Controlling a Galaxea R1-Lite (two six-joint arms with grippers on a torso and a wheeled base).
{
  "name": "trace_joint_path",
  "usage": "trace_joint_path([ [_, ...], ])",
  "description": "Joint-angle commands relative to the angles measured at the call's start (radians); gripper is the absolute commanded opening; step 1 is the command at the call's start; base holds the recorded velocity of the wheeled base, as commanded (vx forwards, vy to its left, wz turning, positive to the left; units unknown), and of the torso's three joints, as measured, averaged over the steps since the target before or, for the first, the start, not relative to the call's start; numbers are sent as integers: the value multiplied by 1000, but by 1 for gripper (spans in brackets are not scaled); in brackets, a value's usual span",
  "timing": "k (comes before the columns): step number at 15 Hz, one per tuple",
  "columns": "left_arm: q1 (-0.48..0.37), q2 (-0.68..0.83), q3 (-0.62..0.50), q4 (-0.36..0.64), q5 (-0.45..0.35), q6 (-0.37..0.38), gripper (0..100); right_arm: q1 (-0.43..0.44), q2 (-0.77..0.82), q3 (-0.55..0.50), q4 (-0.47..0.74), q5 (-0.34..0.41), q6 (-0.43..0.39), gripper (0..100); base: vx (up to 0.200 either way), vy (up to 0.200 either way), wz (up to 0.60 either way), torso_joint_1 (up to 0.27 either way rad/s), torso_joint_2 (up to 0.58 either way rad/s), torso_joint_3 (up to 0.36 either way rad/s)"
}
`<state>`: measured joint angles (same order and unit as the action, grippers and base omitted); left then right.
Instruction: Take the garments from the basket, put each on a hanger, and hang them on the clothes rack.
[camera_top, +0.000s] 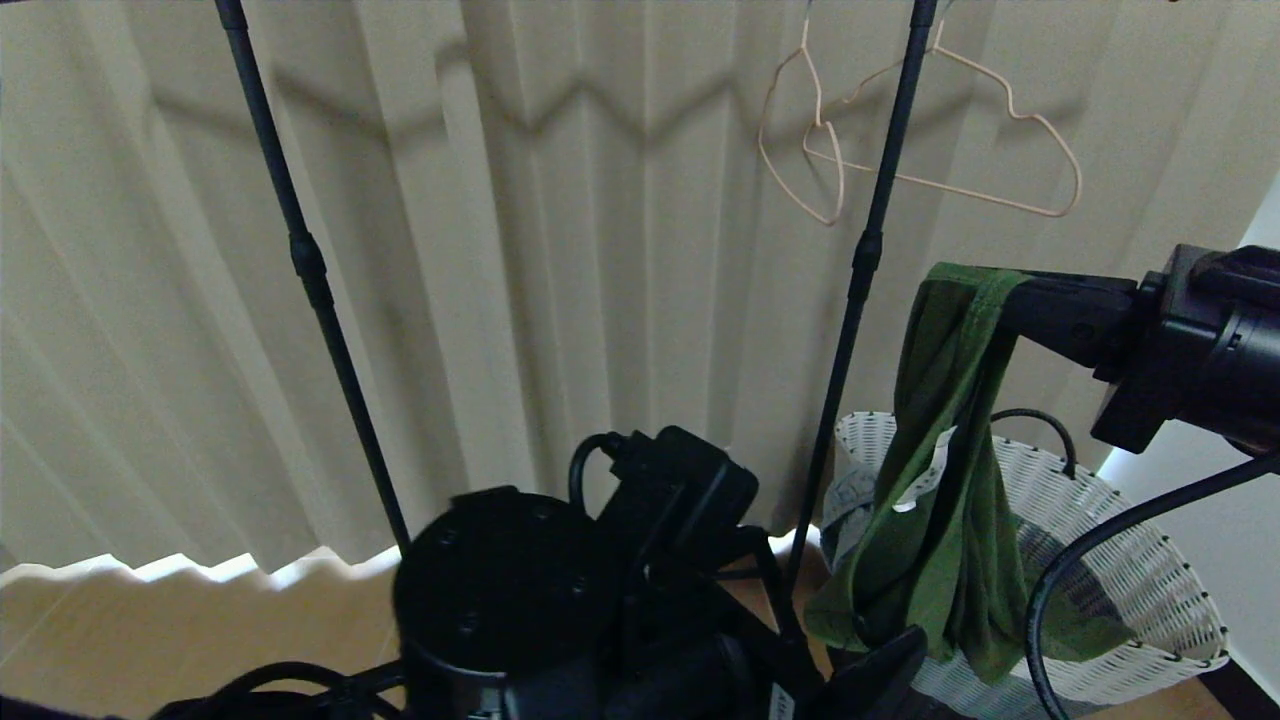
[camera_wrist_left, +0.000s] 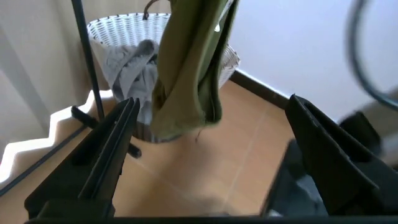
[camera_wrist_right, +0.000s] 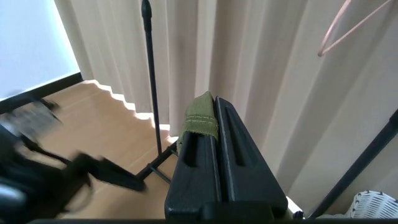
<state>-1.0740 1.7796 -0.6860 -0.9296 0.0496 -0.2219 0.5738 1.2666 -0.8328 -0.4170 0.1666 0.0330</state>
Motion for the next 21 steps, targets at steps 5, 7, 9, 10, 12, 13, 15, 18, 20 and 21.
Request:
trace_joint_path([
  [5,72,236,-164,-20,61,-1,100,34,-9,4,-3,1,1,0,0,0,0,0,0,0],
  [7,95,261,-164,-17,62,3,100,35,-9,4,-6,1,-1,0,0,0,0,0,0,0],
  [9,109,262,-153,-14,79,4,0,35,-9,4,-8,1,1,0,0,0,0,0,0,0],
  [10,111,262,-144,-8,96,6,0,35,-10,6,-8,1,-1,0,0,0,0,0,0,0],
  [12,109,261,-98,-8,118,55,0,35,-9,6,-8,-1,-1,0,0,0,0,0,0,0],
  [13,109,261,-73,-11,121,76,0,35,-9,6,-8,-1,-1,0,0,0,0,0,0,0],
  [15,115,258,-61,-12,122,79,0,35,-7,6,-9,-1,-1,0,0,0,0,0,0,0],
  [18,123,251,-55,-40,131,93,0,34,-10,6,-9,-1,-1,0,0,0,0,0,0,0],
  [20,151,164,0,-91,159,154,0,34,-7,7,-9,-2,-1,0,0,0,0,0,0,0],
  [21,183,87,6,-75,147,193,0,32,-4,7,-9,-2,-1,0,0,0,0,0,0,0],
])
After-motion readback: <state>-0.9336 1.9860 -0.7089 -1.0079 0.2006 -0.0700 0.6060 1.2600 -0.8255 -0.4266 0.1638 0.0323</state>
